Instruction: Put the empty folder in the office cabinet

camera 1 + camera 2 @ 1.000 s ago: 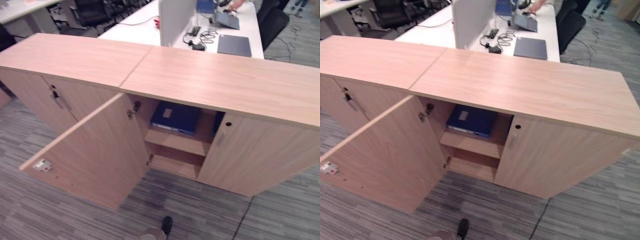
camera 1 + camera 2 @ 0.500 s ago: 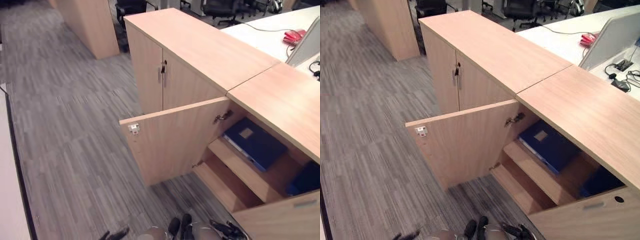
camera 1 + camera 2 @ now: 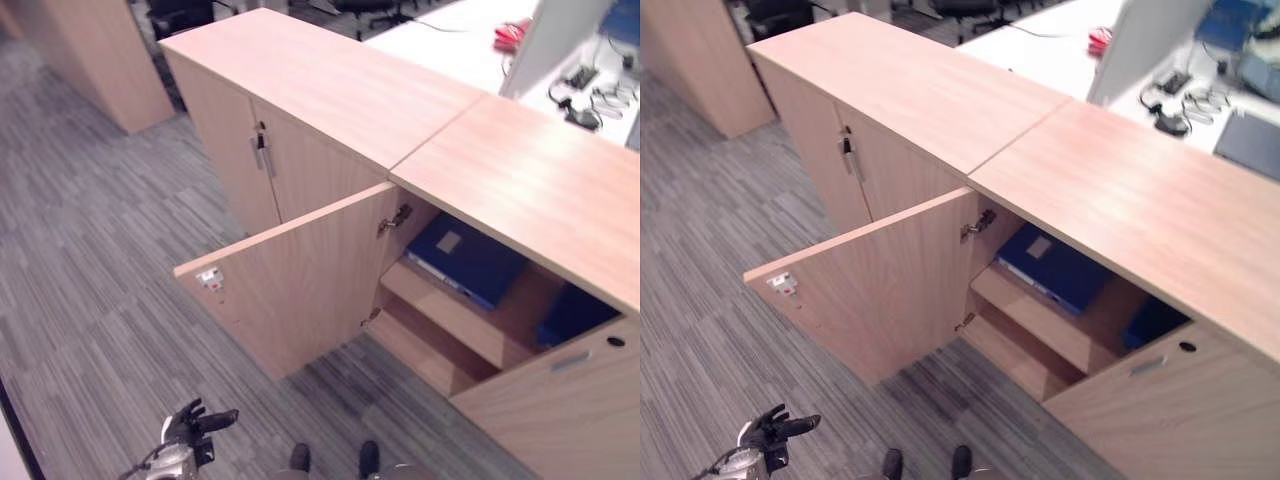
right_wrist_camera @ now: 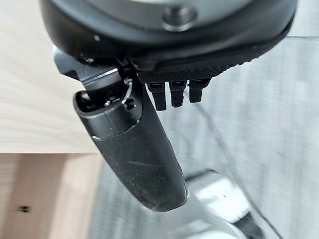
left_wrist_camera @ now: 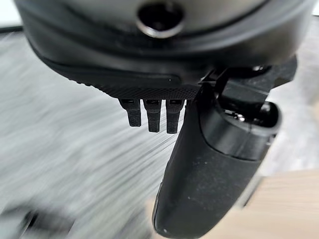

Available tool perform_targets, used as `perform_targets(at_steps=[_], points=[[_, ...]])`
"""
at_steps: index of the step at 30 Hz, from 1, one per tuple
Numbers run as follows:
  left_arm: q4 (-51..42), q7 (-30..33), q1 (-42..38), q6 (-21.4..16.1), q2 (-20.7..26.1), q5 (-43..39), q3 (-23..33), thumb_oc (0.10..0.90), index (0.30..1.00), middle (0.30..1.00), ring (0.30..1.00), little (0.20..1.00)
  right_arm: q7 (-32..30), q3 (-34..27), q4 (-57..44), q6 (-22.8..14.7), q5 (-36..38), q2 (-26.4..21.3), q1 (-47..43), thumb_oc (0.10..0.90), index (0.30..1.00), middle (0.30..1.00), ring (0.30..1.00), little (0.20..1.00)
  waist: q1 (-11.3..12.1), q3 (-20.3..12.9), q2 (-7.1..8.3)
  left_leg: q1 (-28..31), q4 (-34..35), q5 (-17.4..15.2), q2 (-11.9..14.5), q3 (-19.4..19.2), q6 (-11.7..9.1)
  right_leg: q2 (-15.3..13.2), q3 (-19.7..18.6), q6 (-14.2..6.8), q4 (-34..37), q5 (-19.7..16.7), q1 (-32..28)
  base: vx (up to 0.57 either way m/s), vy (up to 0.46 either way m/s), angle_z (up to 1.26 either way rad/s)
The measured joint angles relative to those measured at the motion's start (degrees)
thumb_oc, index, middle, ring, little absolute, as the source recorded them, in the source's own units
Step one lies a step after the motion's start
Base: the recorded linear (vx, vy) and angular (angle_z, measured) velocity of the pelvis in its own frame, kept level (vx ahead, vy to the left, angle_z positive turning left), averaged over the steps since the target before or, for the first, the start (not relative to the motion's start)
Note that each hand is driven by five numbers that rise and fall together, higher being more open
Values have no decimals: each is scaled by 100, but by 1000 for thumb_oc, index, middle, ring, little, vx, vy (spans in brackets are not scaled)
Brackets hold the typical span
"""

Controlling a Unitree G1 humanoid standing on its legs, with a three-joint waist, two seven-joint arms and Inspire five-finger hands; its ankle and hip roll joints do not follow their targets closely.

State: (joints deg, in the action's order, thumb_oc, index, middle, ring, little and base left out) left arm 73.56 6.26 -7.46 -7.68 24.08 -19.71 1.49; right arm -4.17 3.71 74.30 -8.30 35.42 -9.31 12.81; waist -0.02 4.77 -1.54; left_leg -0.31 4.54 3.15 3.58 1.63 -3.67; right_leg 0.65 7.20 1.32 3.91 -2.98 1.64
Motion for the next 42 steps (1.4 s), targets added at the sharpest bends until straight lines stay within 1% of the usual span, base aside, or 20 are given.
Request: perform_targets(at_steps=[2, 3, 7, 10, 11, 12, 16, 19, 20, 21, 22, 23, 24, 25, 26, 28, 30, 31, 36, 42], points=[[-42, 91, -197, -18, 146, 83, 46, 800, 900, 900, 900, 900, 44, -7, -9, 34, 10, 51, 74, 800, 900, 900, 900, 900, -83, 26, -39, 60, 2, -31, -76, -17, 41, -50, -85, -38, 154, -80, -72, 50, 99, -23], [-41, 75, -272, 33, 367, 190, -19, 800, 900, 900, 900, 900, 63, -7, -25, 5, -66, 39, 87, 800, 900, 900, 900, 900, -146, 29, -29, 132, 6, -81, -87, -51, 114, -52, -165, -65, 155, -80, -100, 38, 86, -22], [-58, 118, -345, -38, 691, 194, 190, 800, 900, 900, 900, 900, 123, -28, -30, -3, -166, 49, 105, 800, 900, 900, 900, 900, -168, 5, 15, 351, 9, -180, -93, -322, 170, -77, -313, -128, 156, -37, -221, 33, 72, -29], [-36, 86, -287, -53, 663, 155, 295, 800, 900, 900, 900, 900, 134, -37, -34, 4, -171, 84, 134, 800, 900, 900, 900, 900, -192, -23, 41, 353, 10, -194, -117, -343, 174, -91, -351, -127, 156, -37, -206, 47, 85, -11], [66, 50, -171, -82, 575, -67, 385, 800, 900, 900, 900, 900, 190, -222, -37, 19, -228, 109, 157, 800, 900, 900, 900, 900, -280, -62, 57, 366, 8, -198, -122, -369, 186, -94, -378, -148, 156, -57, -207, 33, 70, -6], [75, 48, -102, -54, 570, -73, 380, 800, 900, 900, 900, 900, 220, -226, -43, 16, -277, 111, 168, 800, 900, 900, 900, 900, -299, -74, 77, 369, 9, -200, -125, -376, 190, -93, -402, -148, 155, -61, -204, 41, 86, -11], [128, 56, -29, 29, 591, -85, 267, 800, 900, 900, 900, 900, 265, -217, -50, 8, -383, 124, 261, 800, 900, 900, 900, 900, -262, -141, 164, 399, 7, -205, -129, -426, 197, -87, -503, -123, 153, -98, -214, 18, 33, -6], [-659, 355, -19, -18, 482, -4, -189, 800, 900, 900, 900, 900, 153, -121, -155, 3, -431, 222, 216, 800, 900, 900, 900, 900, -154, -195, 193, 393, 10, -200, -151, -427, 225, -119, -479, -181, 155, -82, -215, 23, 21, 4], [-778, -67, -522, 320, 790, -49, -960, 800, 900, 900, 900, 900, 190, 107, -293, 155, -329, 31, 223, 800, 900, 900, 900, 900, -32, -212, 204, 390, 0, -203, -182, -427, 245, -138, -465, -142, 121, -62, -206, 36, 36, 8], [-596, -426, -1082, 463, 1223, -16, -1971, 800, 900, 900, 900, 900, 284, 134, -298, 234, -336, 67, 207, 800, 900, 900, 900, 900, 13, -255, 277, 320, -1, -173, -179, -409, 250, -128, -435, -150, 39, -64, -96, 0, 25, 11], [-728, -475, -1228, 493, 1374, 69, -2169, 800, 900, 900, 900, 900, 305, 85, -327, 218, -315, 108, 139, 800, 900, 900, 900, 900, -22, -279, 354, 236, 1, -153, -156, -382, 241, -125, -409, -138, -30, -20, 18, 0, 0, 0], [-2315, 141, -759, 281, 1554, 70, -1238, 800, 900, 900, 900, 900, 321, -125, -536, 79, -240, 83, 95, 800, 900, 900, 900, 900, -152, -289, 351, 226, 10, -123, -173, -424, 243, -172, -399, -178, 7, -47, 18, -8, 12, -10], [-2885, 170, -601, 134, 1591, 187, -1178, 800, 900, 900, 900, 900, 351, -173, -618, 55, -190, 151, 92, 800, 900, 900, 900, 900, -157, -294, 337, 249, 8, -114, -184, -448, 263, -180, -414, -201, 9, -63, 1, 3, 6, -12], [-3861, 198, -308, 181, 1689, 245, -992, 800, 900, 900, 900, 900, 352, -199, -710, 59, -145, 207, 97, 800, 900, 900, 900, 900, -158, -299, 318, 266, 8, -124, -225, -440, 278, -215, -387, -259, 47, -123, -77, 11, 10, -4], [-4379, 182, -157, 93, 1723, 228, -886, 800, 900, 900, 900, 900, 356, -246, -690, 61, -138, 240, 120, 800, 900, 900, 900, 900, -161, -292, 304, 272, 7, -131, -255, -430, 287, -236, -383, -279, 94, -140, -77, 10, 7, 8], [-4860, -122, -73, -228, 1591, 340, -1079, 800, 900, 900, 900, 900, 381, -340, -630, 161, -97, 166, 101, 800, 900, 900, 900, 900, -117, -319, 215, 340, 6, -147, -315, -405, 324, -305, -372, -303, 143, -174, -179, 6, 9, 11], [-4871, -360, -27, -236, 1336, 474, -1278, 800, 900, 900, 900, 900, 396, -364, -607, 231, -98, 89, 88, 800, 900, 900, 900, 900, -133, -351, 98, 402, 8, -181, -360, -429, 376, -348, -382, -332, 147, -174, -231, 1, -1, -3], [-4849, -447, -1, -227, 1273, 541, -1330, 800, 900, 900, 900, 900, 412, -371, -597, 234, -98, 81, 77, 800, 900, 900, 900, 900, -127, -344, 84, 406, 9, -179, -371, -427, 382, -360, -381, -341, 148, -179, -239, -3, 0, -5], [-4423, -429, -97, -89, 1064, 703, -1486, 800, 900, 900, 900, 900, 504, -322, -416, 278, -155, 36, -30, 800, 900, 900, 900, 900, -149, -373, 173, 440, 30, -167, -368, -433, 396, -359, -389, -374, 149, -158, -265, -6, -2, -1], [-4717, -441, -104, -27, 1074, 890, -1537, 800, 900, 900, 900, 900, 507, -323, -385, 361, -153, 36, -26, 800, 900, 900, 900, 900, -131, -367, 228, 427, 31, -159, -371, -424, 402, -366, -387, -383, 150, -167, -258, -1, -1, 1]])
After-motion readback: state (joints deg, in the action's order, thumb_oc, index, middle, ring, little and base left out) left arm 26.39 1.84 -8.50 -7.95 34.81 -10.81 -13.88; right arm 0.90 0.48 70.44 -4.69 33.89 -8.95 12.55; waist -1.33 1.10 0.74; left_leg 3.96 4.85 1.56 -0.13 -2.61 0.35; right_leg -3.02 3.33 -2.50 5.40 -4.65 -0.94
